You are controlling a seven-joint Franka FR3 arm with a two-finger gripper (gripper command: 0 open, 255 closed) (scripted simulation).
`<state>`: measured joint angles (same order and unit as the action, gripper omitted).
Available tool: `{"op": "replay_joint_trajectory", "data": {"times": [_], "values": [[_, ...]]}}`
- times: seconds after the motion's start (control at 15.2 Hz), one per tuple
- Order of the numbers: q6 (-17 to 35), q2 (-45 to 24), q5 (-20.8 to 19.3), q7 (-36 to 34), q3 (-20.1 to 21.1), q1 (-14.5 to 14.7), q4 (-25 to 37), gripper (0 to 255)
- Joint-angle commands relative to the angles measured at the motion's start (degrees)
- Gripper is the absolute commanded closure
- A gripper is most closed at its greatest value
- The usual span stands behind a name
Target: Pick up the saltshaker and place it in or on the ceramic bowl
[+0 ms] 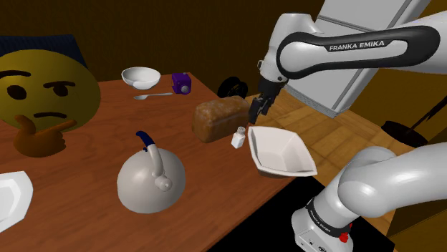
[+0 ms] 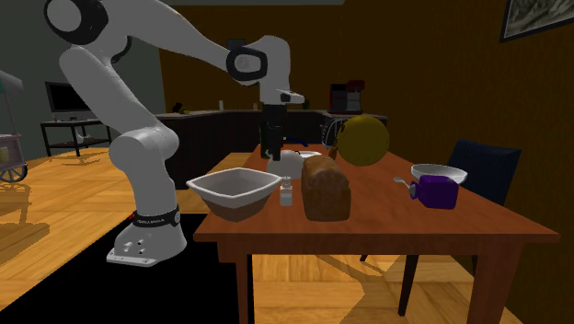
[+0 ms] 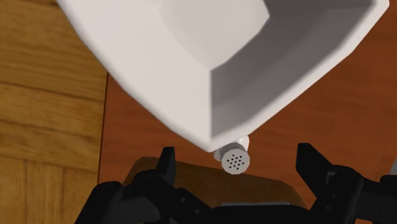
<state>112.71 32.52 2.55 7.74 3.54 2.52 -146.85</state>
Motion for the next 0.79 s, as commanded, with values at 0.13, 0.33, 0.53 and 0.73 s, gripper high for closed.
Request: {"op": "replay_joint_trajectory", "data": {"times": [0.13,0.33,0.53,0.73], "values": [[10.41,-7.61,0.24,-0.61,1.67,0.88,-1.06,0],[13.09,-8.86,0.25,-0.64,1.77,0.89,-2.50,0],[15.83,-10.28,0.25,-0.68,1.88,0.88,-3.83,0],[17.29,-11.09,0.21,-0.73,1.86,0.95,-4.48,0]]}}
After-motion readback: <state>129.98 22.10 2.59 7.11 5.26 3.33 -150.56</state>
